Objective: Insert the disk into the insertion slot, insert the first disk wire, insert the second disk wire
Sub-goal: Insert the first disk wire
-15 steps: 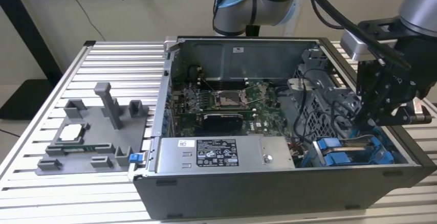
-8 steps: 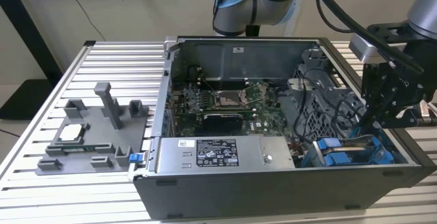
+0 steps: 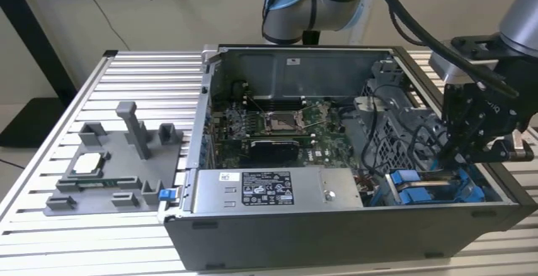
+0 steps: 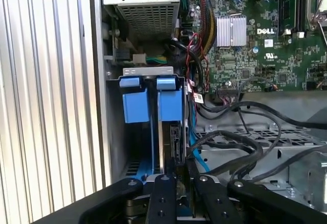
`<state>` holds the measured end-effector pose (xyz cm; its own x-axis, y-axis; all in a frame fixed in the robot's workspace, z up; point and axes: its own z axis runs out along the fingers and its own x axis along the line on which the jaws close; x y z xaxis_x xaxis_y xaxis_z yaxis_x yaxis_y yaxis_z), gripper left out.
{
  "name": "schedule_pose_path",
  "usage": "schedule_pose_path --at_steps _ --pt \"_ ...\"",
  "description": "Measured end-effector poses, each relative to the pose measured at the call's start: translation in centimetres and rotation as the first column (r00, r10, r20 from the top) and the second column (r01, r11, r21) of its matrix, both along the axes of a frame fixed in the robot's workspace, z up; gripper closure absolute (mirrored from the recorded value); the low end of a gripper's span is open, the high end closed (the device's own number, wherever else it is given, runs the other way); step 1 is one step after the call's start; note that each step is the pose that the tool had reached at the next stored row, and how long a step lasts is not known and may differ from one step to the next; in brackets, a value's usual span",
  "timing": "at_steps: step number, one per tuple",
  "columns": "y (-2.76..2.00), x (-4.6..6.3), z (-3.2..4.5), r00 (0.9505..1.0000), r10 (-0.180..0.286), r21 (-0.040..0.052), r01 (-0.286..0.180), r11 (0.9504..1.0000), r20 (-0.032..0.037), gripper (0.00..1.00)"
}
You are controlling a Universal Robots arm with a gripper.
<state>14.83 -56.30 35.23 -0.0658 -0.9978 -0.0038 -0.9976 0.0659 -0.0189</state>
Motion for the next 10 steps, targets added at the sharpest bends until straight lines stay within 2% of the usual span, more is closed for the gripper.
schedule_pose_path --at_steps 5,10 --pt "0.02 0.01 -0.81 1.0000 0.000 0.0002 0.000 1.0000 0.0000 1.00" --pt "0.07 0.00 -0.98 1.0000 0.001 0.0033 -0.001 1.0000 0.0000 1.00"
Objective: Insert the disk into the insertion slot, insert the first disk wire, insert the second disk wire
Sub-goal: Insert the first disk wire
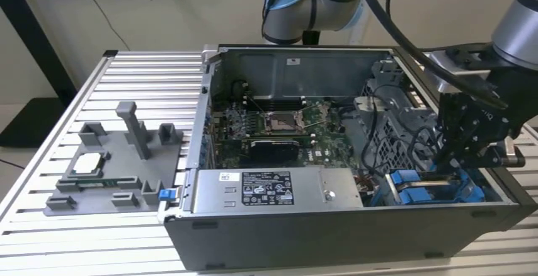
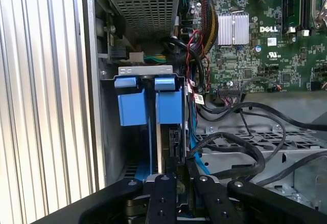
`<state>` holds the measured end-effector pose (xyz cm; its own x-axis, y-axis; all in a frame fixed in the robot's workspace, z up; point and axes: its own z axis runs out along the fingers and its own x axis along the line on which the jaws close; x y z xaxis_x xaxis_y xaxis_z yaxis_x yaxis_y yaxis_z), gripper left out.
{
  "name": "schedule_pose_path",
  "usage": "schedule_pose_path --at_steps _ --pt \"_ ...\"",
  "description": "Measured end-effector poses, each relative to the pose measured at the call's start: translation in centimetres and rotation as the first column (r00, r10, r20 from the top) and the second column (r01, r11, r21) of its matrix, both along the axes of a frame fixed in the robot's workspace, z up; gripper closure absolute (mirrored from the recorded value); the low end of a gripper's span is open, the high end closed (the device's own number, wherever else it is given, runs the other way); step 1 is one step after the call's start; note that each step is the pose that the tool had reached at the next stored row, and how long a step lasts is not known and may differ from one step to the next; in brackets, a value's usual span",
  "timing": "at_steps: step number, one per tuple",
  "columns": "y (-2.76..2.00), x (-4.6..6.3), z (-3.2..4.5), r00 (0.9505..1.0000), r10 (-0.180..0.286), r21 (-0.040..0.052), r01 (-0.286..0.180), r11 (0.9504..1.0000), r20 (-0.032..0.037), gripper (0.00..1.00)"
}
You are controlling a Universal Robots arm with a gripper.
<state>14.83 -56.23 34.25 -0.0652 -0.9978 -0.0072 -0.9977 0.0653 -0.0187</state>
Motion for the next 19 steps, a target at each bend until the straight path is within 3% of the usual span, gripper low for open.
schedule_pose_path --at_steps 19 --pt "0.00 0.24 -0.41 1.0000 0.001 0.0013 -0.001 1.0000 0.0000 1.00"
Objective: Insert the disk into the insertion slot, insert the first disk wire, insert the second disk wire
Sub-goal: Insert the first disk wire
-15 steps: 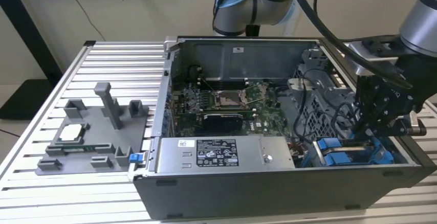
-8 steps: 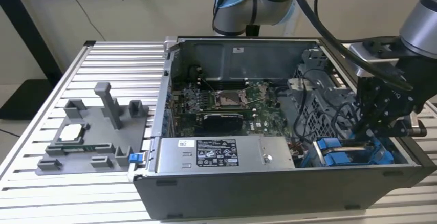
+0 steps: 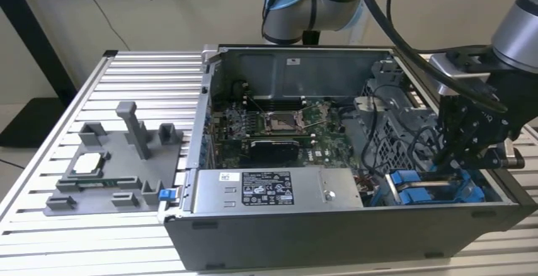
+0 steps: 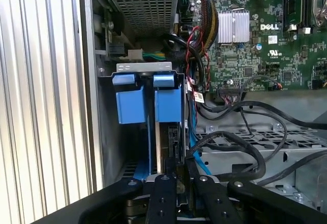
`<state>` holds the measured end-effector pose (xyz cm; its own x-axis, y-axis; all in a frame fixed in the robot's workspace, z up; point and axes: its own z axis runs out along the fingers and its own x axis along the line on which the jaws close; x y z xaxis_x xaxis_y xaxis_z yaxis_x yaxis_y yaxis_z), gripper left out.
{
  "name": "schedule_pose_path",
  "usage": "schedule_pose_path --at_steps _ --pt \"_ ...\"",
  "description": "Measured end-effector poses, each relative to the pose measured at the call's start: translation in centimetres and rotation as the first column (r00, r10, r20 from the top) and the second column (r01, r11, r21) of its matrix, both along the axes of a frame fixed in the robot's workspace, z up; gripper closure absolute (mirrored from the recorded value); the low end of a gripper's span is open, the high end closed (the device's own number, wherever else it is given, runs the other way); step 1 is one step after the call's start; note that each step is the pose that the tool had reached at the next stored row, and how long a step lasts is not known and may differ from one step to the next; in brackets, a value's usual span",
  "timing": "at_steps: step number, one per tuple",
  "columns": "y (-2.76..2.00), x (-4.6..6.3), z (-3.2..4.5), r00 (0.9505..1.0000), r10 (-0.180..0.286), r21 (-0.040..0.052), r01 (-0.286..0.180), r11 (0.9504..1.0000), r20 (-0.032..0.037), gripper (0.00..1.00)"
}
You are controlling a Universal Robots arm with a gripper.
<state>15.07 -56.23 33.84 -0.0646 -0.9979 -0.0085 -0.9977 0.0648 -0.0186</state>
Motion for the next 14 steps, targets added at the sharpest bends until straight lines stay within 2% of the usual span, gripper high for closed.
schedule_pose_path --at_steps 9,14 --pt "-0.01 0.16 -0.10 0.9999 0.015 0.0033 -0.015 0.9999 0.0000 1.00" --pt "0.00 0.17 -0.68 0.9998 0.021 0.0025 -0.021 0.9998 0.0000 1.00"
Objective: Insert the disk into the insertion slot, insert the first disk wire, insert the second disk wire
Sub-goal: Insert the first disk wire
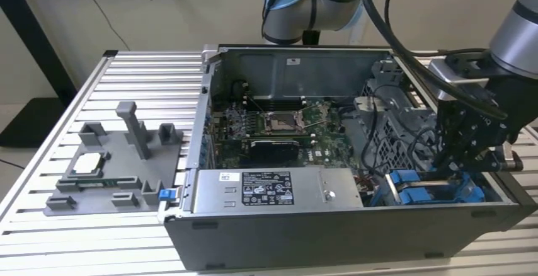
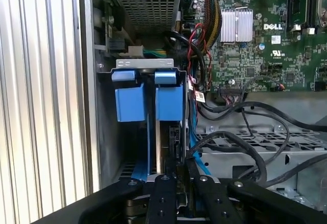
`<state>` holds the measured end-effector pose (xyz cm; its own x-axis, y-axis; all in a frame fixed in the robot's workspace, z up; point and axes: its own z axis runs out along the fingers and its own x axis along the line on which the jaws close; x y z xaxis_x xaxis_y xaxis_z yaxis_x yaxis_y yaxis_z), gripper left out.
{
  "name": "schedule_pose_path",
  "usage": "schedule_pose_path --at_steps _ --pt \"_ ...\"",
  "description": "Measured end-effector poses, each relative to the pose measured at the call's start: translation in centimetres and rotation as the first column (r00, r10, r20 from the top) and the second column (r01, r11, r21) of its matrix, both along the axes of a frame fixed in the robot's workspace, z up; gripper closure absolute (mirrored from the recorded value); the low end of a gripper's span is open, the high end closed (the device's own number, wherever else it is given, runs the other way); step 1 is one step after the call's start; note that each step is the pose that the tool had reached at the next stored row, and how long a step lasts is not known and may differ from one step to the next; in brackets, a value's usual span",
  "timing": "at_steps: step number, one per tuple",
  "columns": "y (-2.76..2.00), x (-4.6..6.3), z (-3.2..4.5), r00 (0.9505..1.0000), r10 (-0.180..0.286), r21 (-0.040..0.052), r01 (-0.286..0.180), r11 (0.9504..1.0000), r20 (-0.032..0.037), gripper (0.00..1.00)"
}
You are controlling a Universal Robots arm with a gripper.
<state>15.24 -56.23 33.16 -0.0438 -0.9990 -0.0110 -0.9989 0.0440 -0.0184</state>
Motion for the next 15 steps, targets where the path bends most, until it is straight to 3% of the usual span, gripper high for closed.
schedule_pose_path --at_steps 2,3,9,12,15 --pt "0.00 0.0 0.00 1.0000 0.000 0.0023 0.000 1.0000 0.0000 1.00" --pt "0.00 0.0 0.14 1.0000 0.000 0.0040 0.000 1.0000 0.0000 0.00" --pt "0.00 0.0 2.56 1.0000 0.000 0.0050 0.000 1.0000 0.0001 0.00" --pt "0.22 -0.1 3.00 1.0000 0.000 0.0056 0.000 1.0000 0.0002 0.00" --pt "0.74 -0.1 3.37 1.0000 0.000 0.0052 0.000 1.0000 0.0007 0.00"
